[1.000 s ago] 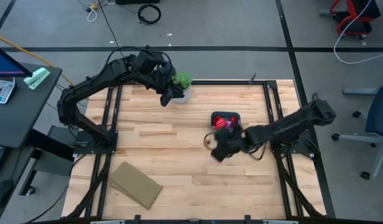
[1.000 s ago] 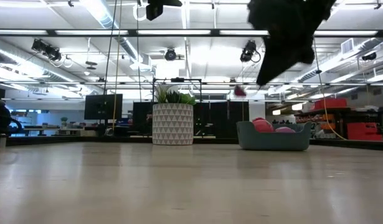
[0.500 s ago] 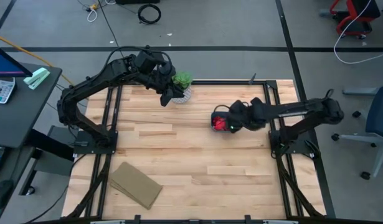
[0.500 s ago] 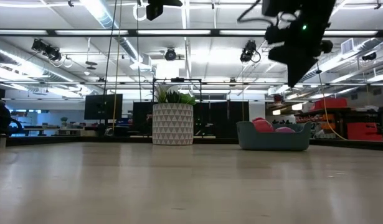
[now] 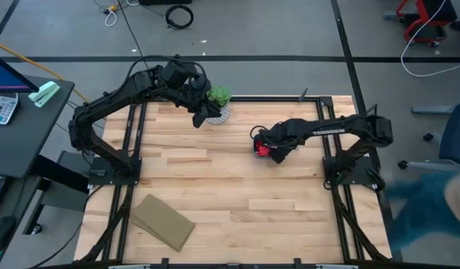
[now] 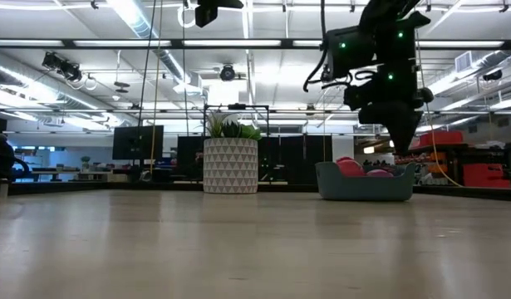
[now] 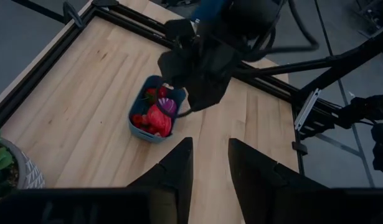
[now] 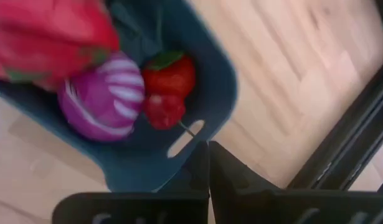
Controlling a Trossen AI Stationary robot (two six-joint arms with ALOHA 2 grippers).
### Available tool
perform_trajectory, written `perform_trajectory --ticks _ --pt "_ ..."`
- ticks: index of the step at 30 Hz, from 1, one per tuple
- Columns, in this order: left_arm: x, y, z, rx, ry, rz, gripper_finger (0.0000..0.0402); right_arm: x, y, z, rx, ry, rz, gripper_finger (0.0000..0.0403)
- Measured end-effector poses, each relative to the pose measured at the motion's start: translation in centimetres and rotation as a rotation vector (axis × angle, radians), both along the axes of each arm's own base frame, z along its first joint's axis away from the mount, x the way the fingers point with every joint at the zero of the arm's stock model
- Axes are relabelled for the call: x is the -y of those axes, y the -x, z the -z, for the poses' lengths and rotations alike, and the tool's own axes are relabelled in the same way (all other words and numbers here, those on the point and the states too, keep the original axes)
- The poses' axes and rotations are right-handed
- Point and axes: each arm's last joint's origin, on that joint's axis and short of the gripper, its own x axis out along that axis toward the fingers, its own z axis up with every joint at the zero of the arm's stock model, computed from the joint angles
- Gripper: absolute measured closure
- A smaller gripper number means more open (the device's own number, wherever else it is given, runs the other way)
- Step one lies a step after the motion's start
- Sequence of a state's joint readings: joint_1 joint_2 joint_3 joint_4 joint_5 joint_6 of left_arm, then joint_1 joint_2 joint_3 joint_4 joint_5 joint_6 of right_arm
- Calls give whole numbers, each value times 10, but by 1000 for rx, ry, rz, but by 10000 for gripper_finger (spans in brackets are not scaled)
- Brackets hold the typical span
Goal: Pick and placing Produce into tupperware
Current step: Put the red cherry into the blue bin
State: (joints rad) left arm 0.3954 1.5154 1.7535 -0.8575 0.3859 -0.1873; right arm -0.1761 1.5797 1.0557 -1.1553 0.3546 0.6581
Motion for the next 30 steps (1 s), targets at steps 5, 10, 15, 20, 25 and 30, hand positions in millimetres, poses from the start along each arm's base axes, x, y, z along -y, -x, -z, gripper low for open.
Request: perform_trajectory --ticks 5,10,15,20,25,30 --pt "0 0 0 0 0 0 294 -5 -4 9 -35 -20 -23 403" --pt "0 0 0 0 0 0 294 -10 -6 10 -46 -21 -46 403" --pt "0 0 0 0 2 -1 294 -18 -3 8 -79 -26 -75 403" --pt "0 0 0 0 2 -1 294 -27 -3 8 -92 -35 -106 403" --pt "0 0 0 0 2 -1 294 -35 -4 8 -92 -36 -144 403" --pt "0 0 0 1 1 -1 294 -36 -6 9 -81 -42 -205 403"
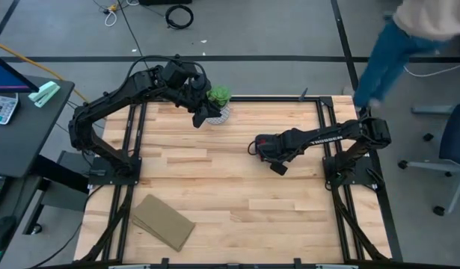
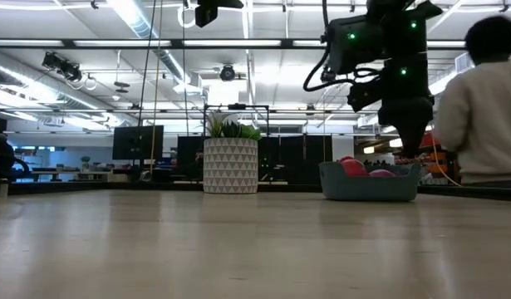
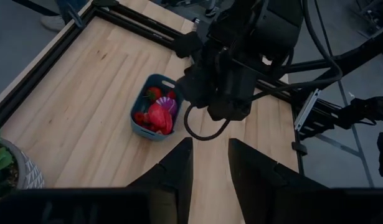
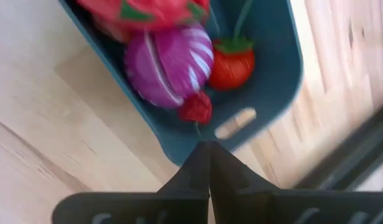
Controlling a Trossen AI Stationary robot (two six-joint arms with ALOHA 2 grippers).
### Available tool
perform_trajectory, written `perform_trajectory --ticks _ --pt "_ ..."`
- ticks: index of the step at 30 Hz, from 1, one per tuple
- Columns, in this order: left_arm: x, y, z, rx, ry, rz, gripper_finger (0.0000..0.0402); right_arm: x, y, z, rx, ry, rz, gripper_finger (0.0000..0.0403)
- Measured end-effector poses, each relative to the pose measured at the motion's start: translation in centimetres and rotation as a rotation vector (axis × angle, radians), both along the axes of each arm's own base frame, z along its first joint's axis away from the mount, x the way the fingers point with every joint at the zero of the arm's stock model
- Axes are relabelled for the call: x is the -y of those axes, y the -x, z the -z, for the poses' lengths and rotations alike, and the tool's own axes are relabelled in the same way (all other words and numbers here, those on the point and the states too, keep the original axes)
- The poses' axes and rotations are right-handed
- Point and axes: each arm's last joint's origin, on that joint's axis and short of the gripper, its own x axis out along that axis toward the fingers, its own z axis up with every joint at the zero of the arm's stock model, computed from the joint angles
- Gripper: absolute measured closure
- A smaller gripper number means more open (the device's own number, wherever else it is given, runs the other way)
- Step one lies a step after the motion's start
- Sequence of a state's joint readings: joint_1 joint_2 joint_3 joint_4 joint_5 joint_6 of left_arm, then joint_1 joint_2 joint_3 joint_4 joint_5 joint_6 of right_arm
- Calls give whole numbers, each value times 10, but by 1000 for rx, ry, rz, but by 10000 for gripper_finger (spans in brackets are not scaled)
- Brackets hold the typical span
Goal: Pick and placing Produce into tupperware
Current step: Put the red cherry into the blue bin
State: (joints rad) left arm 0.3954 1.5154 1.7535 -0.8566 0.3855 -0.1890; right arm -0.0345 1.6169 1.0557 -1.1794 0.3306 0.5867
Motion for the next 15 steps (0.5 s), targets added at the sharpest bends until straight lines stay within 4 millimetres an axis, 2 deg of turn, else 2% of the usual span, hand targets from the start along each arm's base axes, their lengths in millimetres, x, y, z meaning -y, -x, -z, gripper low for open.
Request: perform_trajectory --ticks 7,15 --pt "0 0 0 -1 4 -2 294 5 -11 1 111 -1 -19 402" --pt "0 0 0 -1 8 -5 294 13 -11 1 118 -7 10 402"
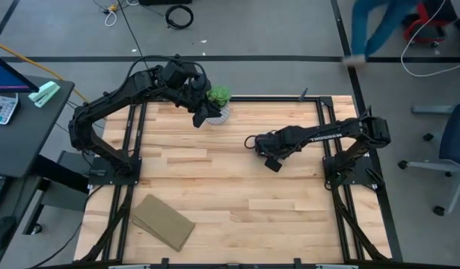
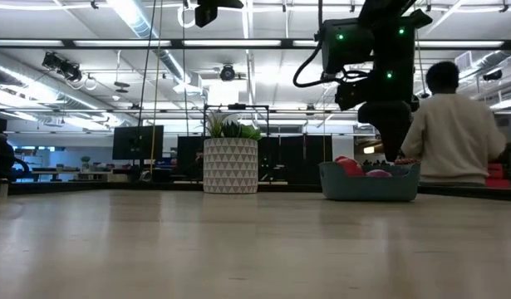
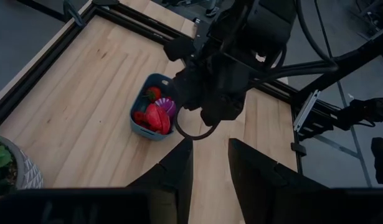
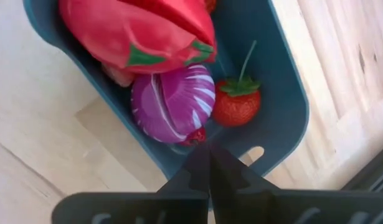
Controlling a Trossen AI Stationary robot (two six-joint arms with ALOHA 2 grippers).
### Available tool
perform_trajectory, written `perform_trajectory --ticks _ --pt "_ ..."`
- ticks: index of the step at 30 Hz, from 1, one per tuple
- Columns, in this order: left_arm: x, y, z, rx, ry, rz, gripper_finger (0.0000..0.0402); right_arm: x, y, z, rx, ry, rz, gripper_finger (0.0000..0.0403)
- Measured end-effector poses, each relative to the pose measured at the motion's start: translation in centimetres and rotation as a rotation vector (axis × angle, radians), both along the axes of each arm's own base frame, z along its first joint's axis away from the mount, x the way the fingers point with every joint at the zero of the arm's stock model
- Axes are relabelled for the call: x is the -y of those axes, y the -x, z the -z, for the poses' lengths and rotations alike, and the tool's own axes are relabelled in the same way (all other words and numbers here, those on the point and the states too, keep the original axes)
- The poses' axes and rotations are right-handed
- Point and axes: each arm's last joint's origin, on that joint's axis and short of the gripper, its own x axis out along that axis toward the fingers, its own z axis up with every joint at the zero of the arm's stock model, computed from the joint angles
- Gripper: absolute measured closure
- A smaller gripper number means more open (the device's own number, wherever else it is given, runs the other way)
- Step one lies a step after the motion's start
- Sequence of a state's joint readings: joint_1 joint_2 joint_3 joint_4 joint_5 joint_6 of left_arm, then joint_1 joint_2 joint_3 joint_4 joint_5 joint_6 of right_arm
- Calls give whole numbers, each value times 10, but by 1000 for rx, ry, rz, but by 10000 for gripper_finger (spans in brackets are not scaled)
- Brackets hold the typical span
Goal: Pick and placing Produce into tupperware
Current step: Put the red cherry into the blue bin, then return to Home Position
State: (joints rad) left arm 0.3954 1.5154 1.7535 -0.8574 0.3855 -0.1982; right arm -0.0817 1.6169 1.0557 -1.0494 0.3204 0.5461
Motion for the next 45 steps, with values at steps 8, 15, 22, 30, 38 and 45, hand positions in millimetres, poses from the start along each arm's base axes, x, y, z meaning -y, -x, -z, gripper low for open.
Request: perform_trajectory --ticks 8,15,22,30,38,45 --pt "0 0 0 0 0 0 294 0 0 0 7 -34 17 378" --pt "0 0 0 0 0 0 294 0 0 0 8 -44 18 339" --pt "0 0 0 0 0 0 294 0 0 0 16 -47 44 294" --pt "0 0 0 0 0 1 294 -5 -9 -44 -10 -112 -6 276" --pt "-2 -1 -3 29 7 -16 294 -7 -7 -130 -18 7 -75 277" --pt "2 42 -8 -115 156 -130 294 -10 40 -201 268 85 -91 274"
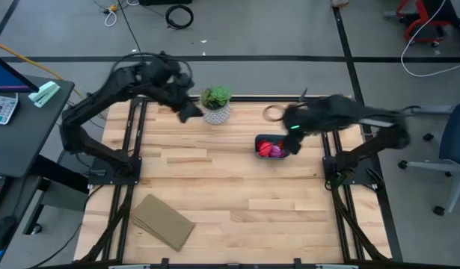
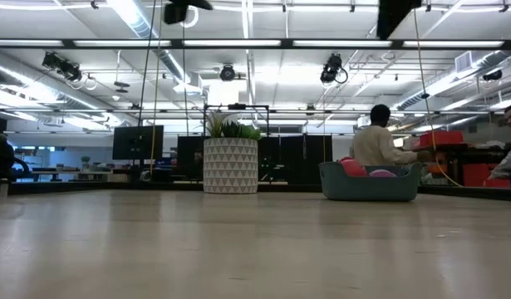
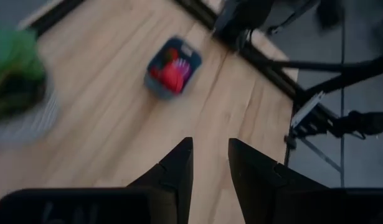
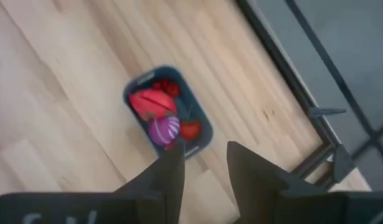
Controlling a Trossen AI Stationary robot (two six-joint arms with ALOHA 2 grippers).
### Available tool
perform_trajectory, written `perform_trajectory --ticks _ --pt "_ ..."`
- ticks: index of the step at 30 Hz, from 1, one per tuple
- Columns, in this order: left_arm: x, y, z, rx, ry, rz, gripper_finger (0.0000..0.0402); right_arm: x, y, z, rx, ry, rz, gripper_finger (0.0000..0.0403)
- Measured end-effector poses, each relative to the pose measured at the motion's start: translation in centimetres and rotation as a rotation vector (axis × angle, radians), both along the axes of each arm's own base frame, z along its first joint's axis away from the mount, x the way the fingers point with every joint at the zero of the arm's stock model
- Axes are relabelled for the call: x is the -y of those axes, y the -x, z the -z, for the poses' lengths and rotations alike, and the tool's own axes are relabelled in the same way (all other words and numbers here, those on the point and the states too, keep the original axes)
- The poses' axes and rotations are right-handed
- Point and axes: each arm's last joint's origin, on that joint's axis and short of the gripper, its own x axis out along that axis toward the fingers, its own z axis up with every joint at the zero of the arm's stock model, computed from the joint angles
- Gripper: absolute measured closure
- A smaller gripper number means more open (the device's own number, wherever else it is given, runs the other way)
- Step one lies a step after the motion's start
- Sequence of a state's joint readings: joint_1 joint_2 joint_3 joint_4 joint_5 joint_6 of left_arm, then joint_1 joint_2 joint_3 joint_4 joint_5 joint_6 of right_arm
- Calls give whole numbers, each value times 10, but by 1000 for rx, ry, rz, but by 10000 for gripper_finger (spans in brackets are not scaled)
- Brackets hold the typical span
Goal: Pick and placing Produce into tupperware
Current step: Return to Home Position
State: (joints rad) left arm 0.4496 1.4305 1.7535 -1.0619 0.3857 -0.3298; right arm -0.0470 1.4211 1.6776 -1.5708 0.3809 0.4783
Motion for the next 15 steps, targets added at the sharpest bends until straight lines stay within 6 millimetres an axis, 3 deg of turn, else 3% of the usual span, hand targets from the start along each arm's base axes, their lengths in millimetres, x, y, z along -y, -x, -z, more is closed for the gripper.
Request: perform_trajectory --ticks 4,8,11,15 --pt "15 47 -13 -53 31 -35 294 -4 59 -34 200 0 15 274" --pt "37 99 -33 10 -22 -55 294 -7 129 -58 424 -9 52 274" --pt "54 136 -45 72 -159 -96 294 -8 174 -63 581 -29 117 274" --pt "75 177 -56 197 -304 -151 294 -10 218 -51 649 -8 71 274"
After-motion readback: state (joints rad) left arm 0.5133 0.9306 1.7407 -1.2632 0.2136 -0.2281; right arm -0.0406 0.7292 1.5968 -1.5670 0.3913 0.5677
